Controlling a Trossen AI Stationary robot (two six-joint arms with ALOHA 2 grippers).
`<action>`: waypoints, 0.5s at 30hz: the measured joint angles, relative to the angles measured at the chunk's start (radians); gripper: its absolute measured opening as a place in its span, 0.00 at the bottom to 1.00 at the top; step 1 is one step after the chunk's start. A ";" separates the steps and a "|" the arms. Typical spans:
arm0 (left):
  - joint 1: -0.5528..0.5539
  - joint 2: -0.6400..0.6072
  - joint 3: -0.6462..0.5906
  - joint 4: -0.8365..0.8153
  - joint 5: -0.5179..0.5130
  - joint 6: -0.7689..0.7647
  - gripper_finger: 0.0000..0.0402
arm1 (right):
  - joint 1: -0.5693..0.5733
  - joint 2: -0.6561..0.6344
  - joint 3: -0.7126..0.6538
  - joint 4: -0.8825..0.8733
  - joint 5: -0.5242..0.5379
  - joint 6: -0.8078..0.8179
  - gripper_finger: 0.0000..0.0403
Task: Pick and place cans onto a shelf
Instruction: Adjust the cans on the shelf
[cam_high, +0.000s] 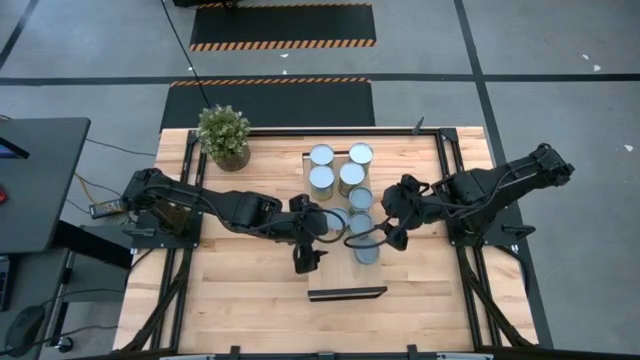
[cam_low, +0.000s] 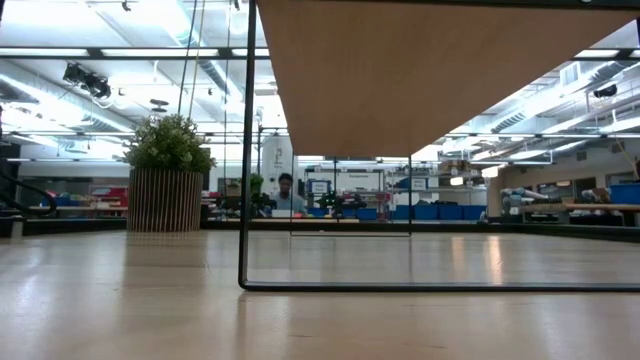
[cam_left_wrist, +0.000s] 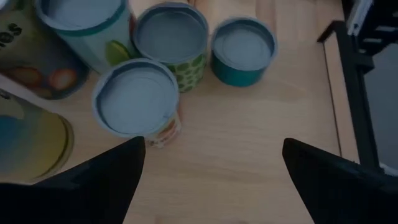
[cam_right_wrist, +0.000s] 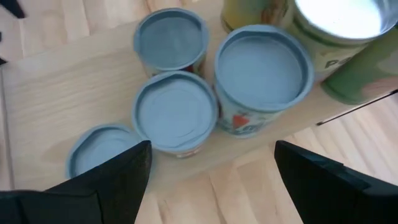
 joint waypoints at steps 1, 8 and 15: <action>0.000 -0.001 0.000 -0.002 0.011 0.006 0.96 | -0.005 0.000 0.000 0.000 0.000 -0.007 0.86; 0.000 -0.012 0.000 -0.004 0.074 0.013 0.96 | -0.012 0.003 0.000 0.003 -0.062 -0.009 0.86; 0.000 -0.013 0.000 0.044 0.107 0.033 0.96 | -0.004 0.003 0.000 0.003 -0.022 -0.019 0.86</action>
